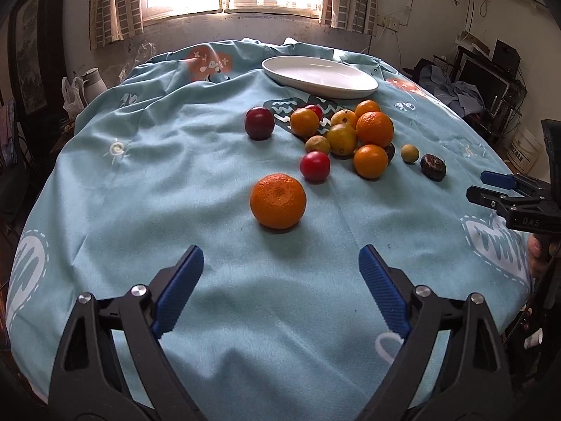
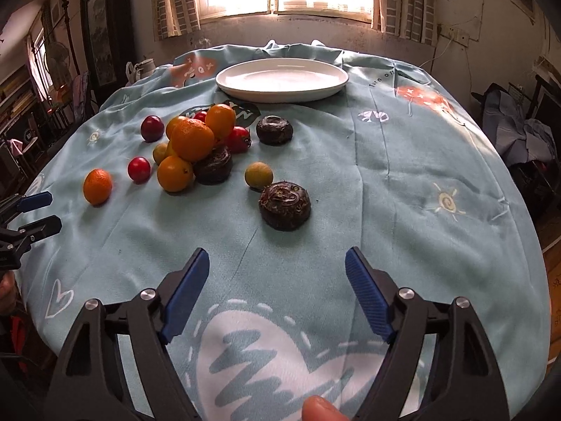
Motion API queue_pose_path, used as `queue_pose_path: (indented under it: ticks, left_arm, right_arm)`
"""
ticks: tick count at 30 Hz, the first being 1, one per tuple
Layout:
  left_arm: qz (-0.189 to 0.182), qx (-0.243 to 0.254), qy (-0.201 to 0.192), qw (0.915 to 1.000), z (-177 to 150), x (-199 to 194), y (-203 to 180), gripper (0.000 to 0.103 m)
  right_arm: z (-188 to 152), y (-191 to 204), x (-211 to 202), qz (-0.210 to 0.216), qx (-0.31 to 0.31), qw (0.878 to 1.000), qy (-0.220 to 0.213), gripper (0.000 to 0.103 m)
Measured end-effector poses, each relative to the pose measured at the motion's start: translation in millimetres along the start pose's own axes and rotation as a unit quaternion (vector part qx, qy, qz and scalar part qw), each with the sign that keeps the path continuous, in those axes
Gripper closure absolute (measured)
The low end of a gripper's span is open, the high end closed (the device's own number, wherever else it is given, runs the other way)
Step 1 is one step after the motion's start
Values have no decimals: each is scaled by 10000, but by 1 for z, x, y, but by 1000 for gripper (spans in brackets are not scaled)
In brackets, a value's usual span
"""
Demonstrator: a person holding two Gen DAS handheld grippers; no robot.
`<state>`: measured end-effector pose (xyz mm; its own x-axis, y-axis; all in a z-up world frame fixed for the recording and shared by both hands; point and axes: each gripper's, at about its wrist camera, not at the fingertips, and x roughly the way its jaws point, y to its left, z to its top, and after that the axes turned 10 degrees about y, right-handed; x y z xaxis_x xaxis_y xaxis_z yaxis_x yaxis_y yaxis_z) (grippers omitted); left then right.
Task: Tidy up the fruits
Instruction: 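Grasp the dark brown round fruit with the right gripper while the left gripper grasps the large mandarin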
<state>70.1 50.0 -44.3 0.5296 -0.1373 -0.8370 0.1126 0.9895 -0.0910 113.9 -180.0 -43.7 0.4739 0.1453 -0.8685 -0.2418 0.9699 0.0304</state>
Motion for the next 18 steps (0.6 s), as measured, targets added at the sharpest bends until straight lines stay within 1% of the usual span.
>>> queue_pose_path:
  ticks: [5, 8, 11, 15, 17, 18]
  left_arm:
    - [-29, 128, 237, 9996, 22, 23, 5, 17]
    - [-75, 180, 341, 9992, 34, 35, 8, 18]
    - [-98, 238, 401, 9989, 43, 44, 9, 19]
    - [-153, 279, 491, 9983, 51, 53, 8, 23]
    - [-191, 312, 540, 9979, 52, 57, 8, 27]
    - [-240, 320, 568, 9976, 52, 59, 7, 31]
  right_arm:
    - [27, -3, 27, 15, -203, 9993, 300, 26]
    - [35, -6, 40, -37, -184, 9989, 437, 27]
    - [38, -10, 46, 14, -181, 9986, 505, 28]
    - [41, -12, 50, 37, -173, 9984, 536, 35]
    - [42, -14, 51, 63, -145, 9984, 539, 37]
    - [42, -15, 52, 68, -131, 9984, 546, 40]
